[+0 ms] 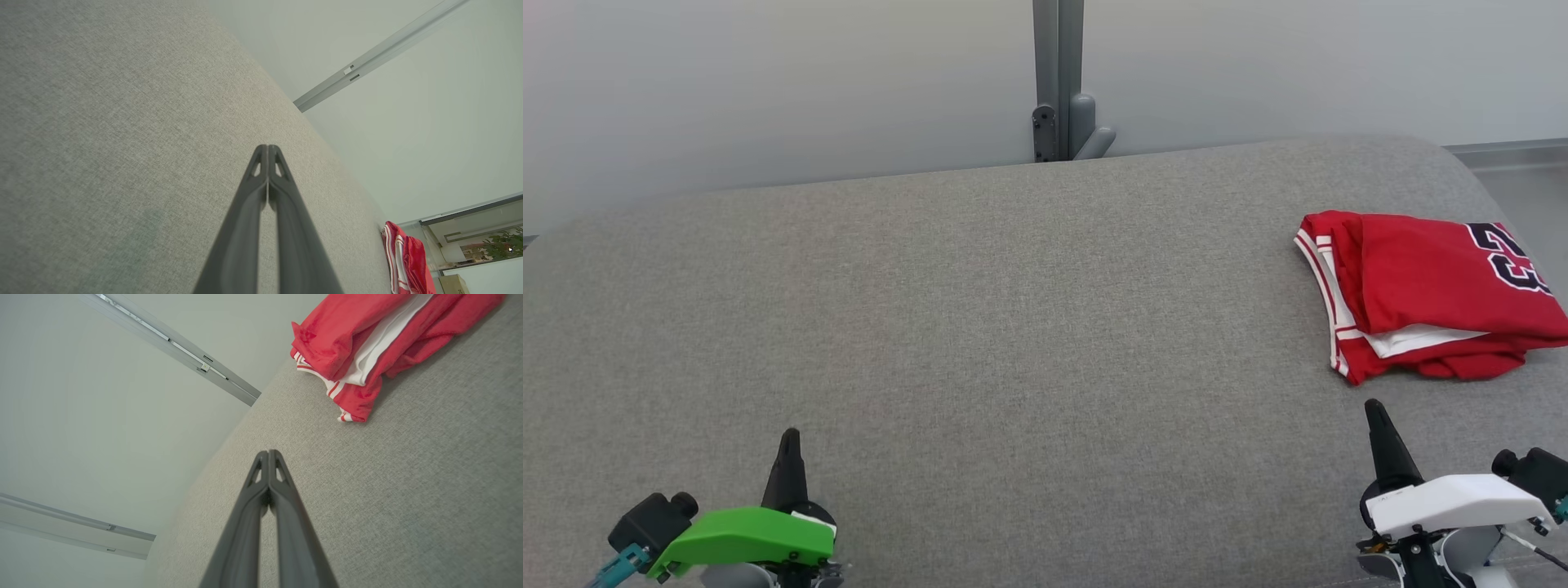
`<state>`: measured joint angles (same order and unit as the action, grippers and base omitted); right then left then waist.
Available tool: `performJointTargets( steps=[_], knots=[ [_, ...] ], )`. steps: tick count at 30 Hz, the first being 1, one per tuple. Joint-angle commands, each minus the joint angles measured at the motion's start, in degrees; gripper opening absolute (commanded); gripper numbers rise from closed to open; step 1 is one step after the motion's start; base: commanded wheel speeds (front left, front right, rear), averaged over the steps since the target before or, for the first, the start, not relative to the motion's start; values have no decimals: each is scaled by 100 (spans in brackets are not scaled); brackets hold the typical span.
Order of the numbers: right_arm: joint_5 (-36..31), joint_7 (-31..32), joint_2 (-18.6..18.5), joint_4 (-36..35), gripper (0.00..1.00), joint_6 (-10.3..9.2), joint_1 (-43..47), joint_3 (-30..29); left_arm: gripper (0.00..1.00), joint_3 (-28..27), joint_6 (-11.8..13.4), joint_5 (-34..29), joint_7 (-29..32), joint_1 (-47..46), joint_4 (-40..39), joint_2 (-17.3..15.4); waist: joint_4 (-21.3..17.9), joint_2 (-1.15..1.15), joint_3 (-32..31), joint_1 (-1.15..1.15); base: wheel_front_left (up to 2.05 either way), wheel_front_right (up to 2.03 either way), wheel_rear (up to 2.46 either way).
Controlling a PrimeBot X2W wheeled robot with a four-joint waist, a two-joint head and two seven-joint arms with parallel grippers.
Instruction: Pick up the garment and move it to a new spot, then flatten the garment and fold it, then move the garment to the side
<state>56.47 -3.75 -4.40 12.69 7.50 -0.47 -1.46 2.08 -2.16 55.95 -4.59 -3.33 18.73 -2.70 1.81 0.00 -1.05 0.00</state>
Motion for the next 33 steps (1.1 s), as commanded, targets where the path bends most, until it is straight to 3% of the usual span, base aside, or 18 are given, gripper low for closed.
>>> performJointTargets(
  steps=[1, 33],
  knots=[
    [159, 32, -49, -85, 0, 1, -144, -42, 0, -36, -57, 156, 36, -166, -78, -21, -3, 0, 2, 0, 0, 0, 0],
    [2063, 507, -89, -106, 0, 1, -242, -363, 0, -204, -312, 1965, 485, -385, -170, -26, -80, 0, 50, 0, 0, 0, 0]
  ],
)
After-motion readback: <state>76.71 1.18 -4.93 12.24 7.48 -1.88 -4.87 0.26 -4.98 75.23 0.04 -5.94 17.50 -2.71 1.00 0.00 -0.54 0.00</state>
